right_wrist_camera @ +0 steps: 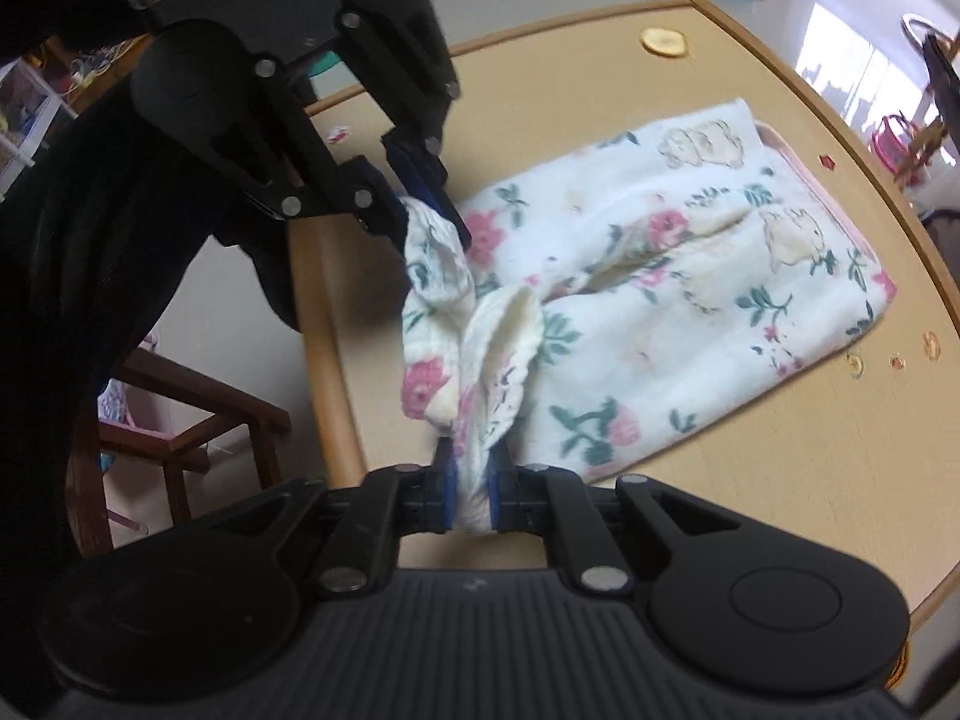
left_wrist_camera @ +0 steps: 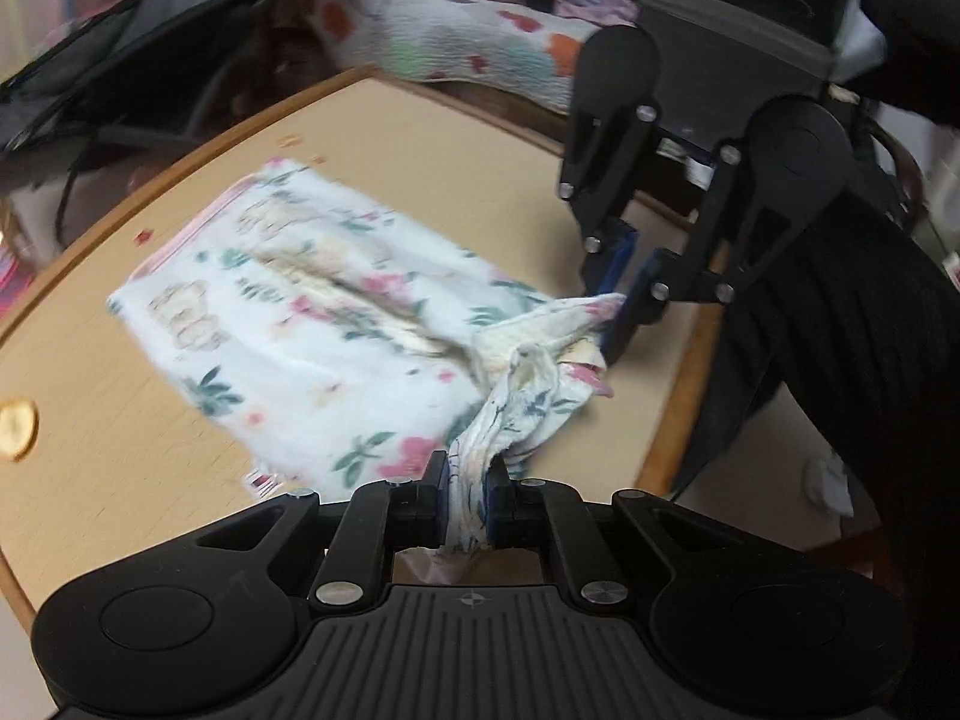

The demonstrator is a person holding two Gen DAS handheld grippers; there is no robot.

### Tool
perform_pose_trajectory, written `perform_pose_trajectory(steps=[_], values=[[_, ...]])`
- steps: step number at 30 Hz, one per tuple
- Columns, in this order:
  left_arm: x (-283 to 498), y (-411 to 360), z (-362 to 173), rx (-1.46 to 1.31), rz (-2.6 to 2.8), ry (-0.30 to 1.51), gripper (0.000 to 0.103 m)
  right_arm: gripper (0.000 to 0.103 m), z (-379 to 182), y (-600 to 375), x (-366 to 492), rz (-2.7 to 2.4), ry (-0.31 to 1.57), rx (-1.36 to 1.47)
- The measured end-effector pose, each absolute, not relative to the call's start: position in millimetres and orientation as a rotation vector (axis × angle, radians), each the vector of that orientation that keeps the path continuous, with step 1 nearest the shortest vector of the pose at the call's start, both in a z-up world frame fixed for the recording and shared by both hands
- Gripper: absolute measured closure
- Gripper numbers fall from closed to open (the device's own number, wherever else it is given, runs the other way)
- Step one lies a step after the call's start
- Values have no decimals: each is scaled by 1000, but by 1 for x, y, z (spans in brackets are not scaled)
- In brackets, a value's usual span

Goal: Fold clothes

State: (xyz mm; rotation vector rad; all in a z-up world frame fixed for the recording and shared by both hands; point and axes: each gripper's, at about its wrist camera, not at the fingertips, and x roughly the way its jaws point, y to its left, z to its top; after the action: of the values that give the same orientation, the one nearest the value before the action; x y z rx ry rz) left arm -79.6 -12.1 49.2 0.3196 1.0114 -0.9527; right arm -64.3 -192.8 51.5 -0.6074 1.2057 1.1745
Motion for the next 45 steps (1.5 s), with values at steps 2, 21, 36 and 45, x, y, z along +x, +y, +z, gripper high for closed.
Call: perform_pose_trajectory(steps=[2,21,36,45], values=[[-78,-14,45,330,-931,1017,91,92,48,-190,-61,1164,1204,-615],[-71,-7,35,212,-814,1048,82,66,100,-211,-84,981,880,-607],[-72,-6,42,222,-763,1035,67,67,62,-185,-106,1033,933,-582],[-81,22,79,173,-676,840,53,67,62,-182,-91,1023,927,-560]])
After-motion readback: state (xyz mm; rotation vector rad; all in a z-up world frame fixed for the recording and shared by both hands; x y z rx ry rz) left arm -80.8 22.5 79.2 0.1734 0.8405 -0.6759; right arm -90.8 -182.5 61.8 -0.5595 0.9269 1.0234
